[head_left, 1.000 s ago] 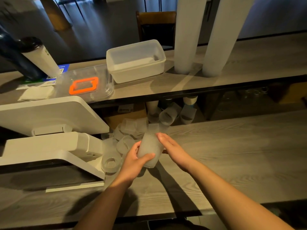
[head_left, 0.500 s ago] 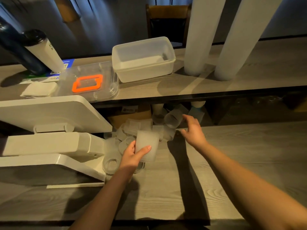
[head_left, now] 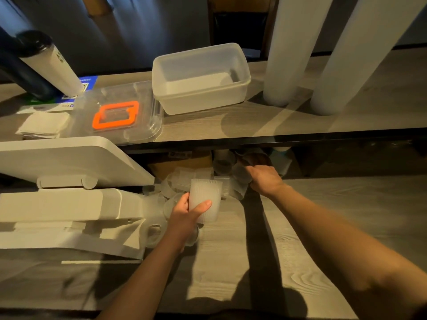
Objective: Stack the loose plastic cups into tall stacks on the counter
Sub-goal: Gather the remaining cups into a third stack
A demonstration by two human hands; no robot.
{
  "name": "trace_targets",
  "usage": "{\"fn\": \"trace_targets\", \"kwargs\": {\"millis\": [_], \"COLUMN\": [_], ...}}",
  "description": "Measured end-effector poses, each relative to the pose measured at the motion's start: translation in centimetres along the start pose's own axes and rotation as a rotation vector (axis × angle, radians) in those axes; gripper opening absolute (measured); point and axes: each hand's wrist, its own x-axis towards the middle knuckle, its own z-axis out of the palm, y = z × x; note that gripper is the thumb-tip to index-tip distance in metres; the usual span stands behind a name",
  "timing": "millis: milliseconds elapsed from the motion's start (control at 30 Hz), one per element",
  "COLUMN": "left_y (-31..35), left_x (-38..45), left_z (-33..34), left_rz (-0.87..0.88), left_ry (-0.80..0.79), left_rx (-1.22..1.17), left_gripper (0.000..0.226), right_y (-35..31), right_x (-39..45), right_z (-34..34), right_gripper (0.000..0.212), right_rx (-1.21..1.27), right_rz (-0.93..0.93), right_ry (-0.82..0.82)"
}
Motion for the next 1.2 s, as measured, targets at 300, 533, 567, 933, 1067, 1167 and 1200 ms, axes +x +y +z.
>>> {"fn": "trace_targets", "kwargs": {"millis": [300, 533, 567, 933, 1067, 1167, 1200], "left_y": [-0.1, -0.2, -0.2, -0.3, -0.4, -0.2, -0.2], "left_x": [-0.3, -1.1, -1.2, -2.9, -3.6, -4.3, -4.6], "left_z": [0.1, 0.3, 0.4, 0.4, 0.1, -0.1, -0.2], "left_rz": [-0.021, -0.004, 0.017, 0.130, 0.143, 0.149, 0.147], "left_ry": [-0.034, -0.095, -0.099, -0.139, -0.154, -0.160, -0.163], "left_rx": [0.009, 0.010, 0.036, 0.211, 0.249, 0.281, 0.283], "left_gripper": [0.041, 0.052, 0.052, 0.067, 0.072, 0.074, 0.075], "right_y": [-0.1, -1.0, -1.4, -4.0, -5.2, -5.6, -5.7], "right_x": [-2.0, -5.2, -5.7, -9.4, -10.3, -10.8, -10.9], "right_z": [1.3, 1.9, 1.5, -0.9, -1.0, -1.2, -1.2], "right_gripper": [0.074, 0.085, 0.083, 0.051, 0.055, 0.059, 0.060], "right_rx": [0.083, 0.877, 1.031, 1.590, 1.438, 1.368, 1.356], "right_rz": [-0.012, 0.252, 0.291, 0.124, 0.109, 0.107, 0.105], "right_ry": [0.101, 0.377, 0.384, 0.054, 0.114, 0.111, 0.110]}}
